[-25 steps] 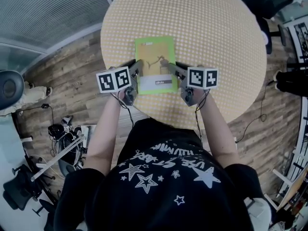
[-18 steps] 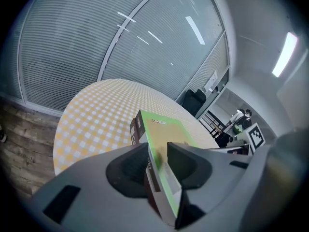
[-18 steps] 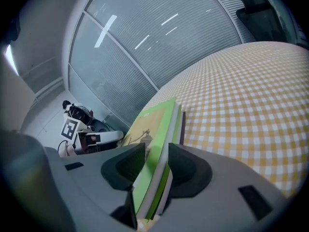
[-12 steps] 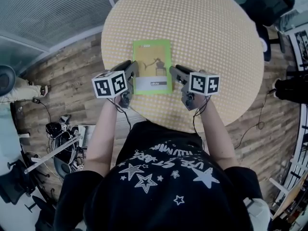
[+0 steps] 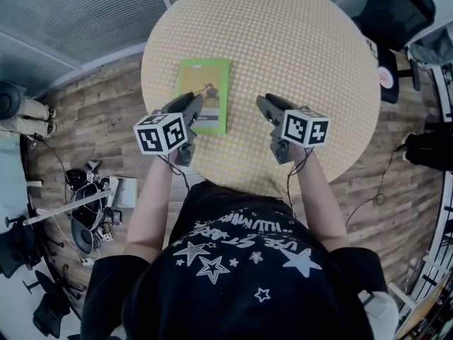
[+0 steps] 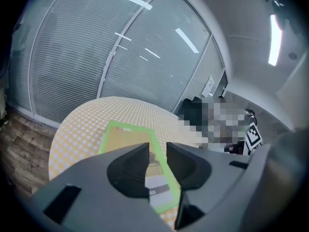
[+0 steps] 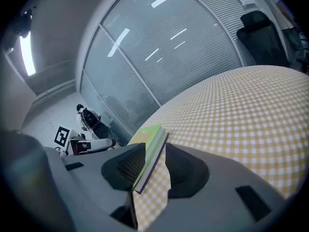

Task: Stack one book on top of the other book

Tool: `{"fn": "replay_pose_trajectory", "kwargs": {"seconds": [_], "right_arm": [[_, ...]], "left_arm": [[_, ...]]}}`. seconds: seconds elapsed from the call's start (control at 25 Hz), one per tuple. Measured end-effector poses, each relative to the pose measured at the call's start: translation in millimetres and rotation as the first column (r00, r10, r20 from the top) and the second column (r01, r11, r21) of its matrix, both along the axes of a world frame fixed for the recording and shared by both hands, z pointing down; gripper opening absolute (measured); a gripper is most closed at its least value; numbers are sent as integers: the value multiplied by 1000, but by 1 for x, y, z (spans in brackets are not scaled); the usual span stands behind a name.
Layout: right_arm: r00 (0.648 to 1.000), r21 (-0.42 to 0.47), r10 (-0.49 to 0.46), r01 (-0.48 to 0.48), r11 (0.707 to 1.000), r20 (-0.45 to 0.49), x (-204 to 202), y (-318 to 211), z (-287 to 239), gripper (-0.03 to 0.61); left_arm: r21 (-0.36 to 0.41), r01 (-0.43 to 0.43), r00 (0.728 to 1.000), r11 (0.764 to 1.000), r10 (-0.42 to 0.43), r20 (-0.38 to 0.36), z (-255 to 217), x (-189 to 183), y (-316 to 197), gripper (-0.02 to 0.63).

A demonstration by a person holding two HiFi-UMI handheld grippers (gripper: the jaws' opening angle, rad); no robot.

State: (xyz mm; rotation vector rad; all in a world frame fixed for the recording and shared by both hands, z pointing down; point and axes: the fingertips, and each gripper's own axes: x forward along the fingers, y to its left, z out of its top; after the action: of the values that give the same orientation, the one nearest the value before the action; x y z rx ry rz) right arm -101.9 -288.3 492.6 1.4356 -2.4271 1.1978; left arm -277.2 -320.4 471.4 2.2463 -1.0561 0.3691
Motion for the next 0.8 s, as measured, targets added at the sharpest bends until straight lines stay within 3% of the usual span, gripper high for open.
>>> {"fn": "replay_pose_trajectory", "kwargs": {"seconds": [0.28,0.56,0.8], "right_arm": [[998,76,-62,63,995,-21,54,30,-21,126],[994,166,-100,105,981,-37,110,59,-44,94],[971,266,-196,227,937,-139,142,87,-54,75]], "left_arm": [[87,-22,1000,996,21,20,-25,77,34,96],[229,-42,992,973,13,126,-49,143,68,83],[281,3,993,960,-34,109,-57,192,95,60]]}}
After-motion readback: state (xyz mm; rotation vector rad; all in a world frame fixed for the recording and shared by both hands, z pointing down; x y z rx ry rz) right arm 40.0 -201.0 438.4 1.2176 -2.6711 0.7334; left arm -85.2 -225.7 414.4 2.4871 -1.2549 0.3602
